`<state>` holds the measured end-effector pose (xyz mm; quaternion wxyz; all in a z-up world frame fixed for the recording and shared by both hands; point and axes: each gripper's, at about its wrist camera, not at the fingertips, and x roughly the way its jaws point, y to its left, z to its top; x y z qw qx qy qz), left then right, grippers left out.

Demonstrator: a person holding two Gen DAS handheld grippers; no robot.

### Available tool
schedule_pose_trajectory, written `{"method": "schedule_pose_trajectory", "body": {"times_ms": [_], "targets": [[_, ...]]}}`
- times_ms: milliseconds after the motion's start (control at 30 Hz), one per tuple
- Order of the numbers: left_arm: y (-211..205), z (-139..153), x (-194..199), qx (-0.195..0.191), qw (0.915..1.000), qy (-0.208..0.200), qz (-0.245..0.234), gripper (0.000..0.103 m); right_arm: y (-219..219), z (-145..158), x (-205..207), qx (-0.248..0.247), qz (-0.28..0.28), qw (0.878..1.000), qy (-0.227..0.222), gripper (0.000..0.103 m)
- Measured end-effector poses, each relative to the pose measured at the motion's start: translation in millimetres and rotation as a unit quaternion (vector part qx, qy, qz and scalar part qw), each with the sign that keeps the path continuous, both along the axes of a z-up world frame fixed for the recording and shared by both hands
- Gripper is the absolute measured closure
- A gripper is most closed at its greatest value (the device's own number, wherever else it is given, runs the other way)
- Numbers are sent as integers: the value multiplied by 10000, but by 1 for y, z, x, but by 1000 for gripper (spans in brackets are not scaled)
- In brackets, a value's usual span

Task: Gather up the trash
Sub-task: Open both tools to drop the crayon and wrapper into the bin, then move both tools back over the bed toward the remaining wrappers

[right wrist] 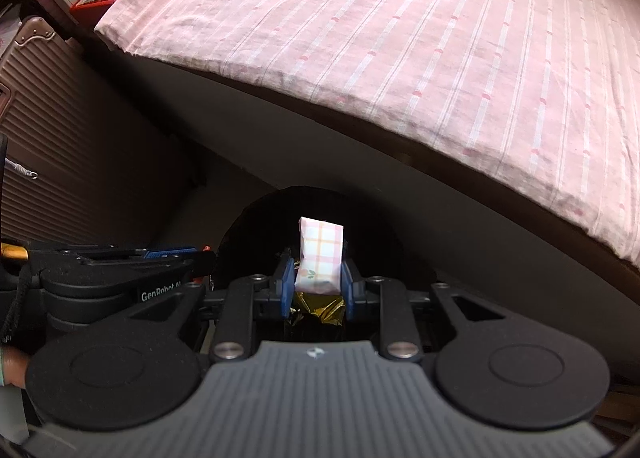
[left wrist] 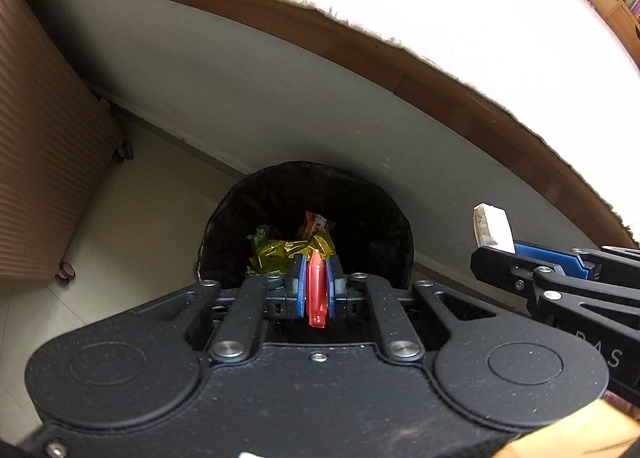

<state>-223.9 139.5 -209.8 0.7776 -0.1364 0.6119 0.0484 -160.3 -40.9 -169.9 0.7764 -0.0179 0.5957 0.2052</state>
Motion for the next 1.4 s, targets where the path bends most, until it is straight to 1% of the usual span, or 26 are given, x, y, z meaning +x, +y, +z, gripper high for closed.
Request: {"method": "schedule_pose_trajectory", "body": {"times_ms": [100,133,167,200,233,267,367,500,767,933,1067,1233,1333,1400], "targets": [[3,-3,3,26,10000,60,52,89,2,-1,1,-10,-12,10000,-9,69],[3,-3,3,52,9999,75,61,86,2,-1,1,2,-26,10000,-8,67],[3,-4,5,78,9999,95,67,80,2,-1,1,9,-45,10000,-9,63],[3,-5,4,119,9998,113,75,76,0,-1,1,20,-57,10000,-7,55],[2,-6,5,160,9998,121,78,68,0,-2,1,33,-63,10000,-3,53],[1,-6,5,197,9997,121,75,64,-1,-2,2,38,-67,10000,0,53],[1,-6,5,287,9995,121,53,58,-2,-2,3,43,-83,10000,0,53],[2,-3,7,335,9994,93,34,55,-4,-1,4,49,-114,9999,-18,51],[1,18,14,418,9990,-169,-76,46,-10,11,11,143,-204,9996,-160,48],[-2,37,27,505,9978,-398,-141,42,-17,27,20,221,-278,9988,-350,46],[-4,61,44,522,9961,-682,-221,38,-27,47,35,297,-390,9971,-581,45],[-11,102,81,536,9909,-1206,-280,33,-50,79,72,403,-672,9917,-1016,44],[-17,127,109,508,9858,-1564,-348,28,-69,98,101,413,-878,9866,-1312,43],[-25,144,133,491,9822,-1771,-390,27,-84,109,123,389,-990,9828,-1513,43]]}}
